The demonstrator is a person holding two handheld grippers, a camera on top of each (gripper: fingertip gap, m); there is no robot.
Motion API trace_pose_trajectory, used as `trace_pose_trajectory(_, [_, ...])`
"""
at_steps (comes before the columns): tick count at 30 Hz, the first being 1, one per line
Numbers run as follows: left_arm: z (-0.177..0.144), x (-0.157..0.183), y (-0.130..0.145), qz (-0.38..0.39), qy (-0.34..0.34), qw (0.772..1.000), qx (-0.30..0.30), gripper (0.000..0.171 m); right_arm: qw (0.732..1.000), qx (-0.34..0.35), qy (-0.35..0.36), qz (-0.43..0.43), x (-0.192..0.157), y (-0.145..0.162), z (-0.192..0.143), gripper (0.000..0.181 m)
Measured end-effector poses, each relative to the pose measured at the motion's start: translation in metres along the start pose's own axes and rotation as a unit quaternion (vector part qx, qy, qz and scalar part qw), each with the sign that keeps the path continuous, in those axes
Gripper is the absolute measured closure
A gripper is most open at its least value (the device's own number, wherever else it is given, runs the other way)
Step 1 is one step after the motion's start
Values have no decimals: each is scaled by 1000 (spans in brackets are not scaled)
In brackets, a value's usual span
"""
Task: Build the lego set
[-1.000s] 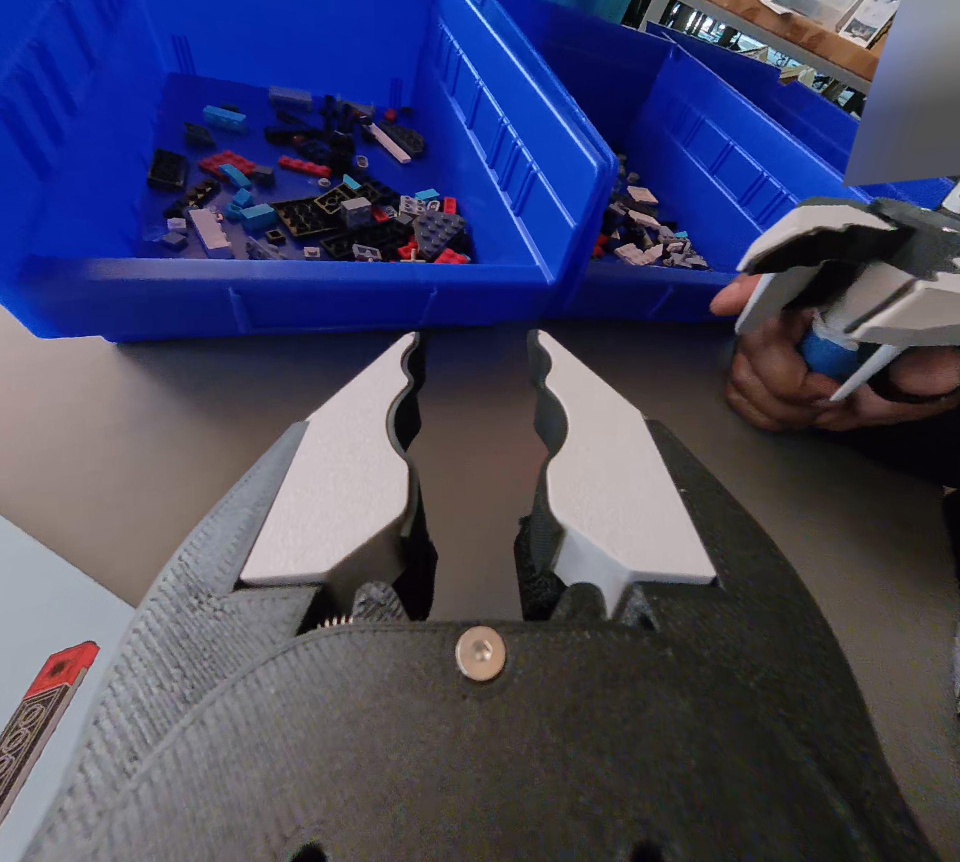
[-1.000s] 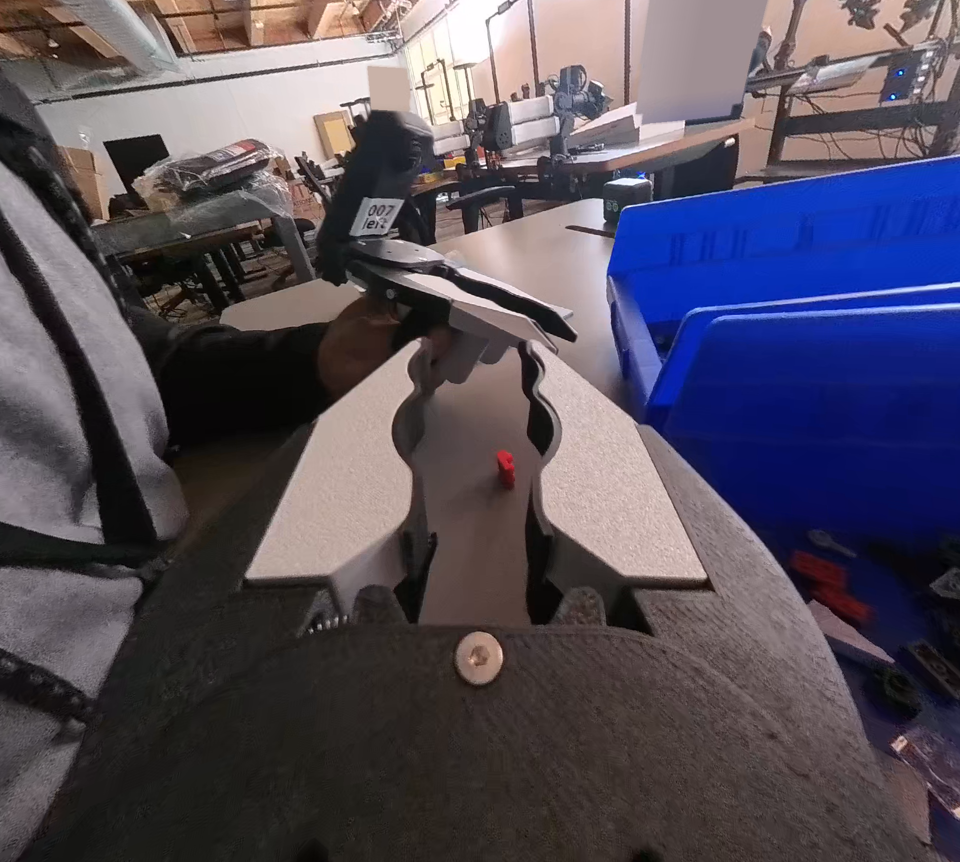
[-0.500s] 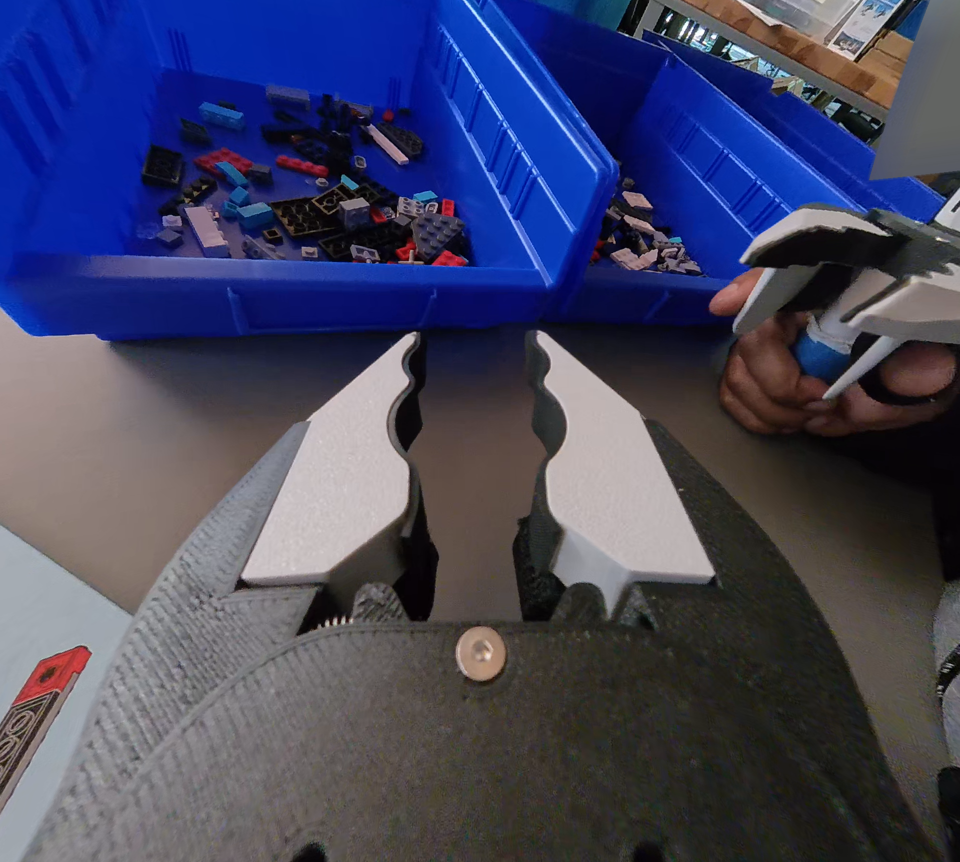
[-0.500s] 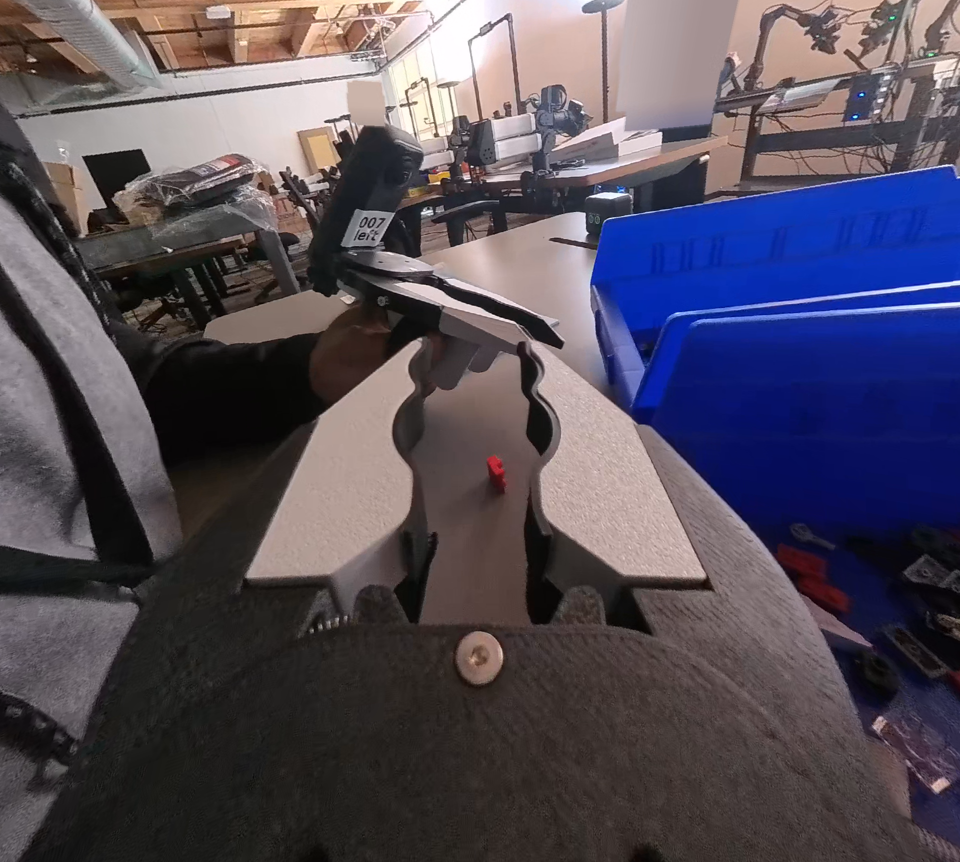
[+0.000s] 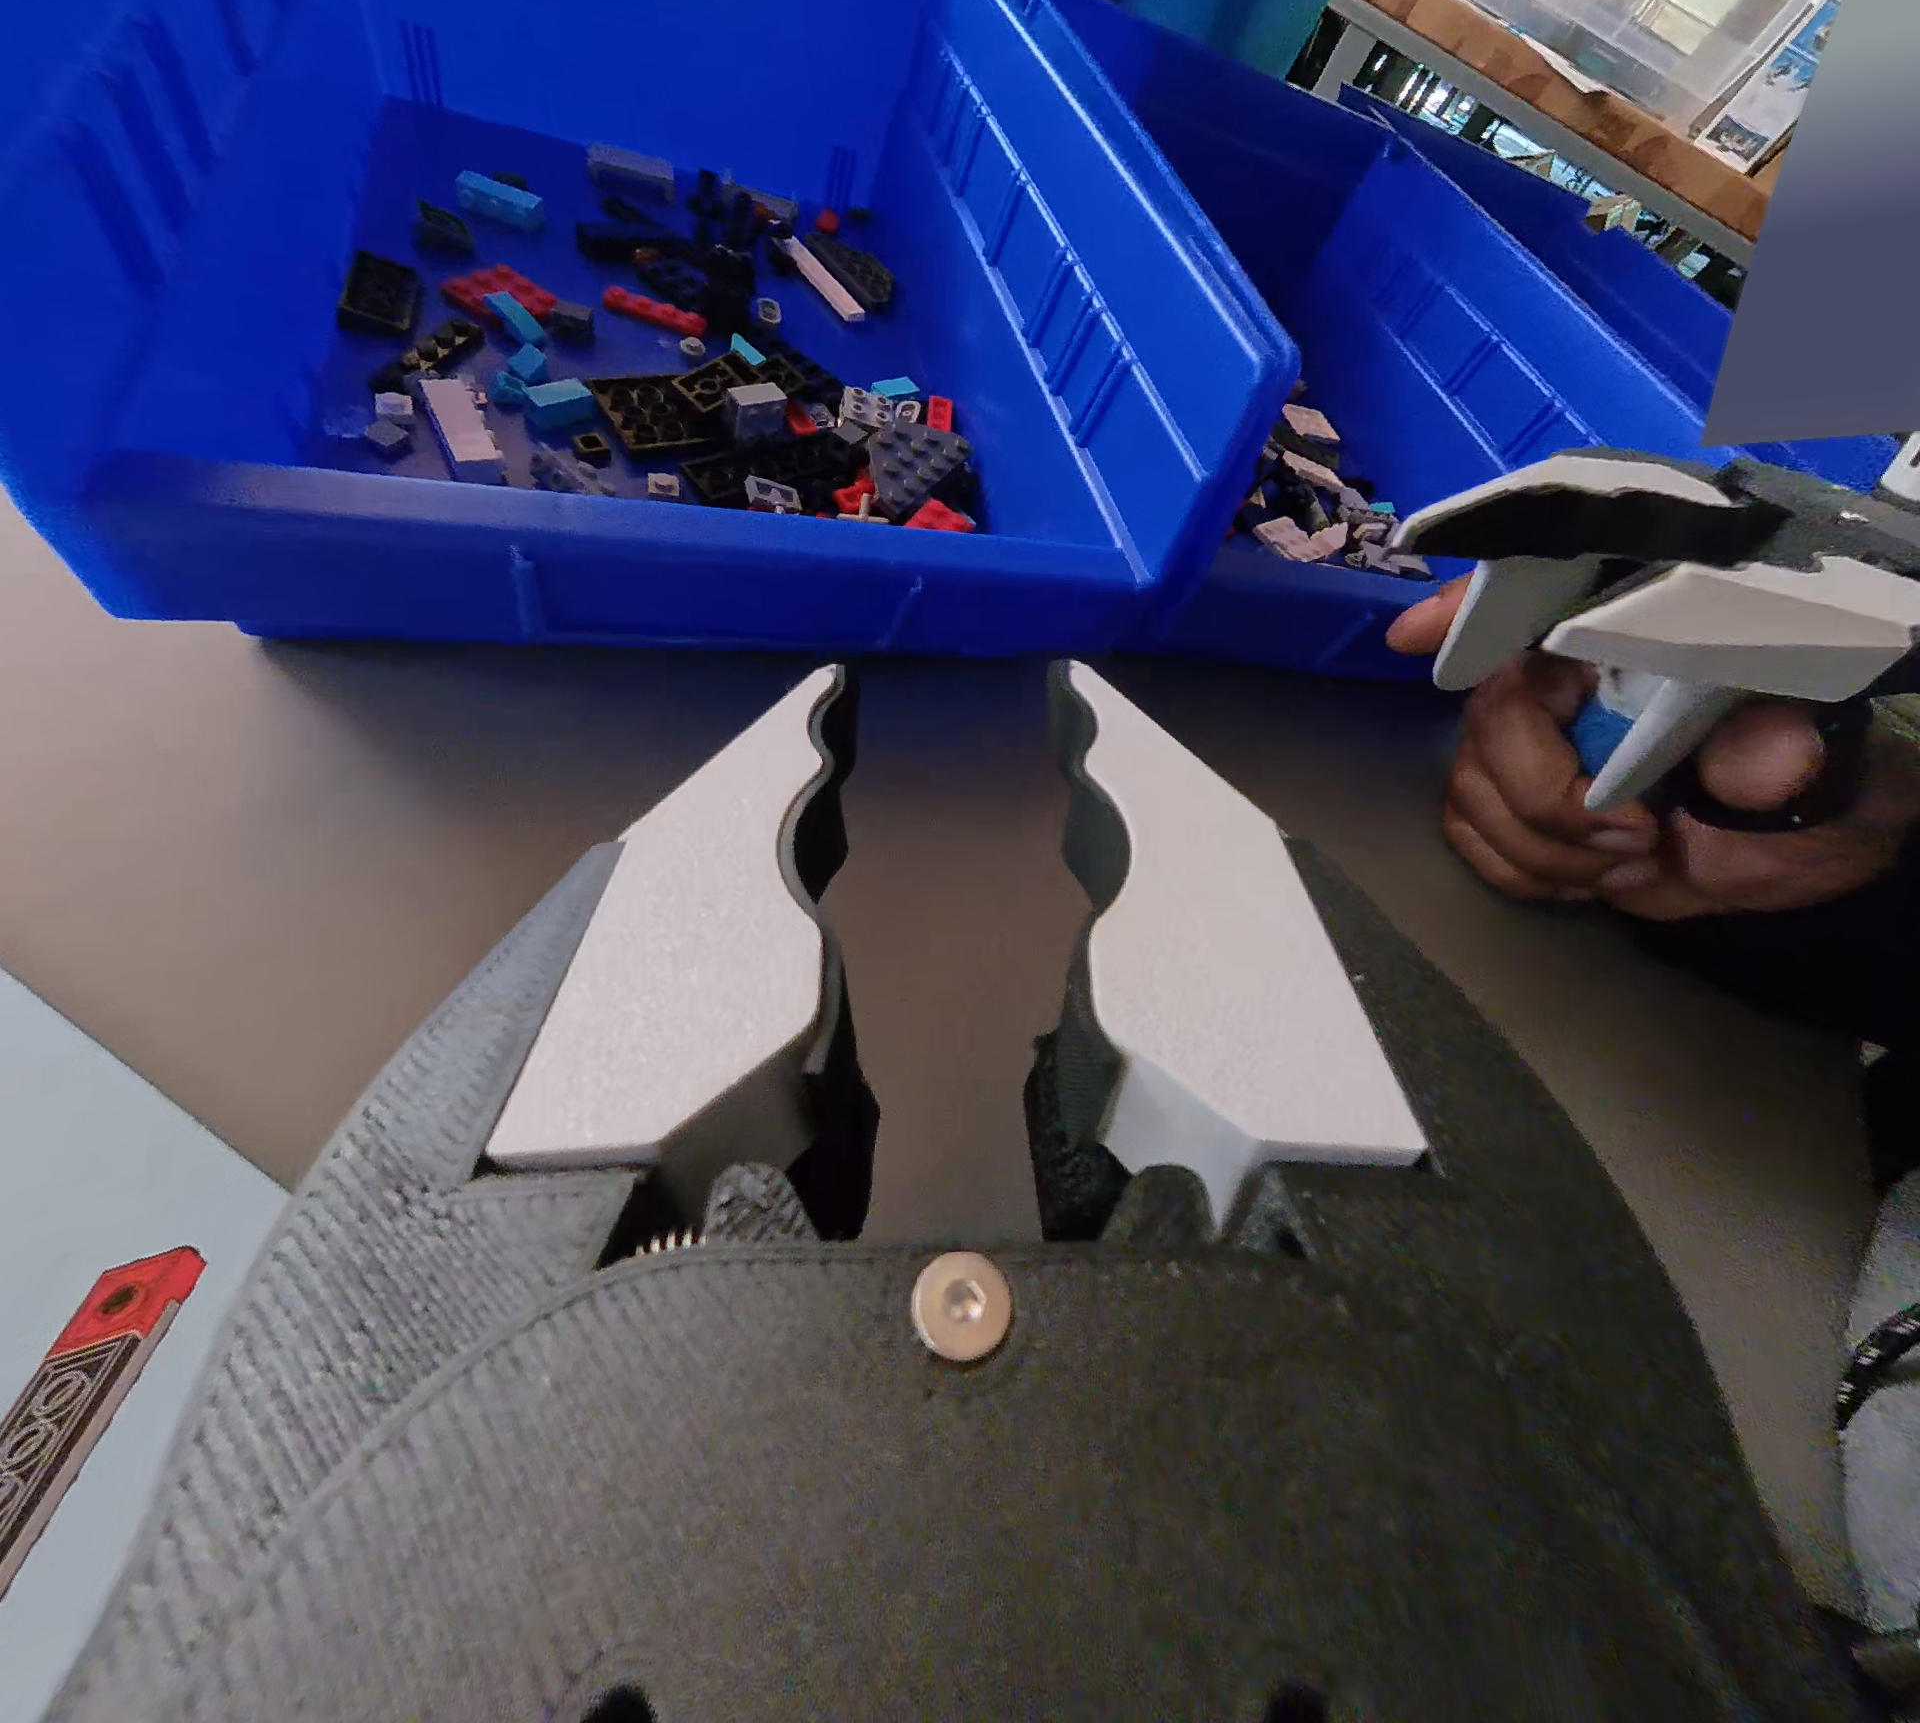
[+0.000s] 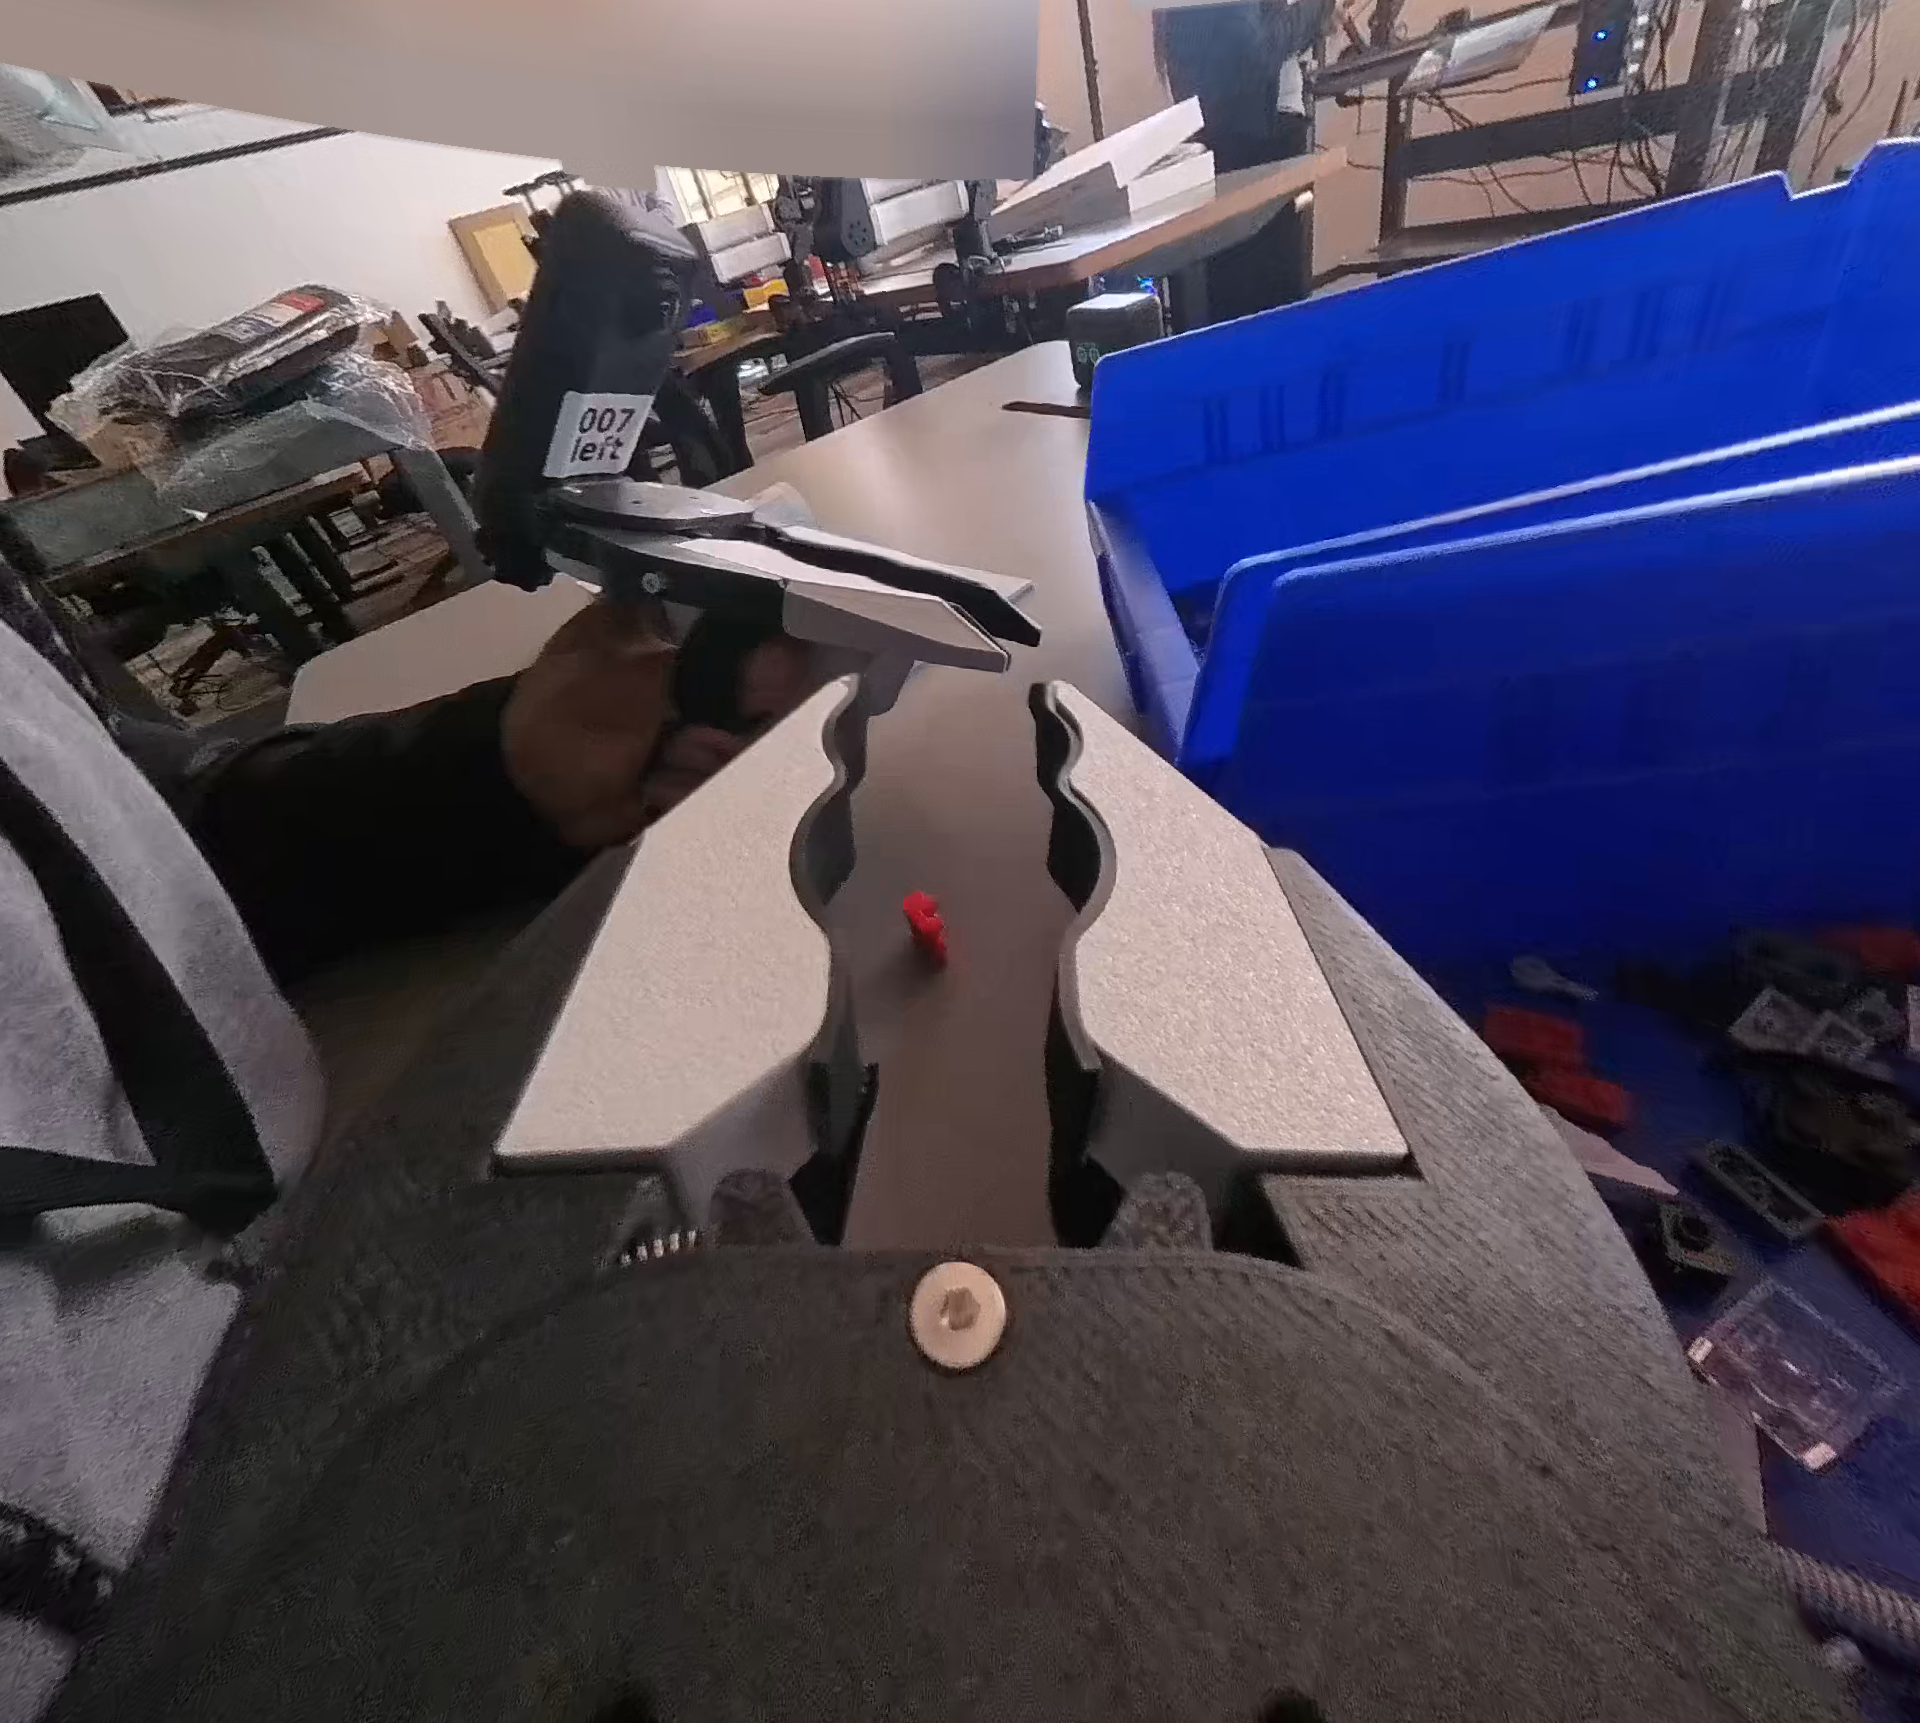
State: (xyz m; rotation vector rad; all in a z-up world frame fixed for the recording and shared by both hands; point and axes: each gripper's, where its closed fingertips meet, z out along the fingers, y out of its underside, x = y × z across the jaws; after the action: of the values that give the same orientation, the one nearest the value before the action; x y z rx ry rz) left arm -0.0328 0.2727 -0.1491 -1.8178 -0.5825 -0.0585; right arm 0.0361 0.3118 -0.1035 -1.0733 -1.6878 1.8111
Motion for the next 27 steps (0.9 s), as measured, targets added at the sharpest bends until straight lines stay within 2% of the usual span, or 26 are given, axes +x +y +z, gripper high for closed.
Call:
trace_pose_trajectory(10, [0, -1, 0, -2, 0, 1000, 0, 135, 999, -12, 3, -43, -8, 3, 8, 149])
trace_pose_trajectory(17, [1, -1, 1, 2, -5, 1000, -3, 135, 993, -35, -59, -94, -34, 12, 13, 149])
trace_pose_trajectory(27, [3, -1, 4, 9, -9, 1000, -13, 136, 994, 13, -101, -27, -31, -3, 8, 148])
